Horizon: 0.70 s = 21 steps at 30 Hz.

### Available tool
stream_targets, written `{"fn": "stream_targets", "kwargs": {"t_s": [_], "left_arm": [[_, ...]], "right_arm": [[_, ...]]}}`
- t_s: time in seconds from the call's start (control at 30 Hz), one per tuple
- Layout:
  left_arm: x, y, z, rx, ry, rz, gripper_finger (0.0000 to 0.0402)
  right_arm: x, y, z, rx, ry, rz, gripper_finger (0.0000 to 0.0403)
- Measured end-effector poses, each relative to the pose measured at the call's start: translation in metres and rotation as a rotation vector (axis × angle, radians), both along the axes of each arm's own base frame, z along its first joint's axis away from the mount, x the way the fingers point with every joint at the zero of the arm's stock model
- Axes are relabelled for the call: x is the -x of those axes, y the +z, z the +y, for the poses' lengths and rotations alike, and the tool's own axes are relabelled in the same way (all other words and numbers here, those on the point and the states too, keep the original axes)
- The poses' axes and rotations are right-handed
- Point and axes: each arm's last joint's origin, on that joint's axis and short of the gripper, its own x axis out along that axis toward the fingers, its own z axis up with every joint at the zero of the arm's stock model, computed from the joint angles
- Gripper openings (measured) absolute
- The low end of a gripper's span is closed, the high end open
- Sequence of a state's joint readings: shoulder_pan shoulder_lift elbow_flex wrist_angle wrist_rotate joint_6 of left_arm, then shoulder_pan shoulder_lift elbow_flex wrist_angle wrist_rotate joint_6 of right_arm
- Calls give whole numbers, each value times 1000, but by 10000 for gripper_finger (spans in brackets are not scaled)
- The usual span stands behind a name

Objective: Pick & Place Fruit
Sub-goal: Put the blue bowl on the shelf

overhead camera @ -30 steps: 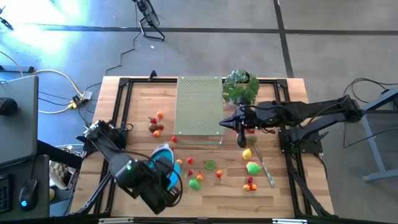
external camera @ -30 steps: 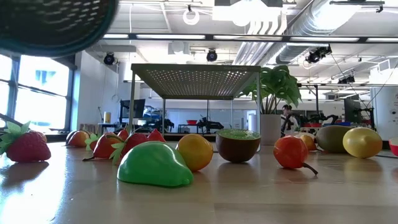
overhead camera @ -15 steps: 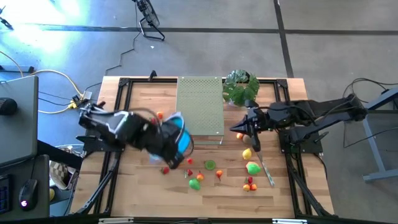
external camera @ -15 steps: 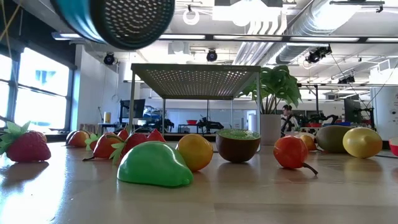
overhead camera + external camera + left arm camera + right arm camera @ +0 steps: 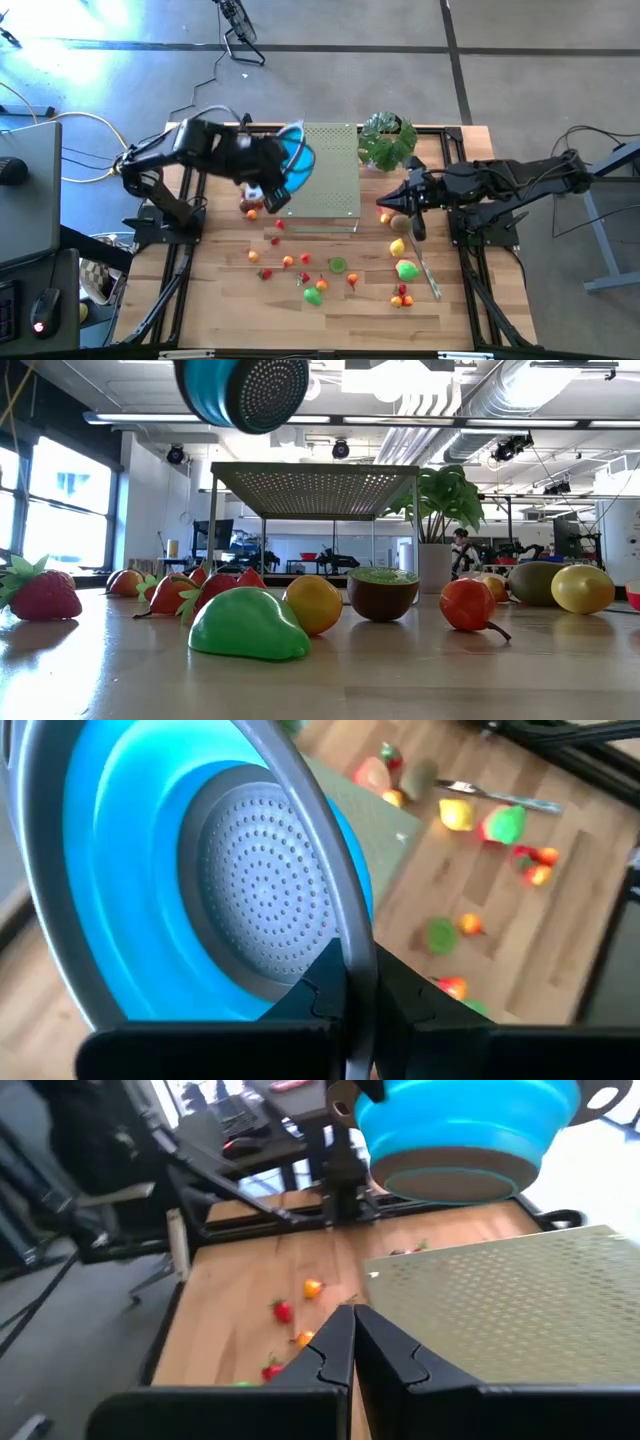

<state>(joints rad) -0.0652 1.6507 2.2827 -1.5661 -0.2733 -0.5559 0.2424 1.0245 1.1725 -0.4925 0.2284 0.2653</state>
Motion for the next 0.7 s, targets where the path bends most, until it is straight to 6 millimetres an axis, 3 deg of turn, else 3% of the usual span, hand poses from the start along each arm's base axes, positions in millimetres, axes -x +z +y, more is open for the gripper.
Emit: {"fn": "stream_targets", "kwargs": {"t_s": [0.17, 0.43, 0.7], "left_arm": [[0, 0, 27, -99, -22, 45, 10], [-29, -18, 62, -359, -76, 218, 10], [-65, -39, 72, -587, -197, 364, 10]], "right_arm": [[0, 0, -2, 15, -80, -5, 4], [2, -4, -5, -30, -174, 25, 4], [3, -7, -7, -61, -252, 48, 4]]}}
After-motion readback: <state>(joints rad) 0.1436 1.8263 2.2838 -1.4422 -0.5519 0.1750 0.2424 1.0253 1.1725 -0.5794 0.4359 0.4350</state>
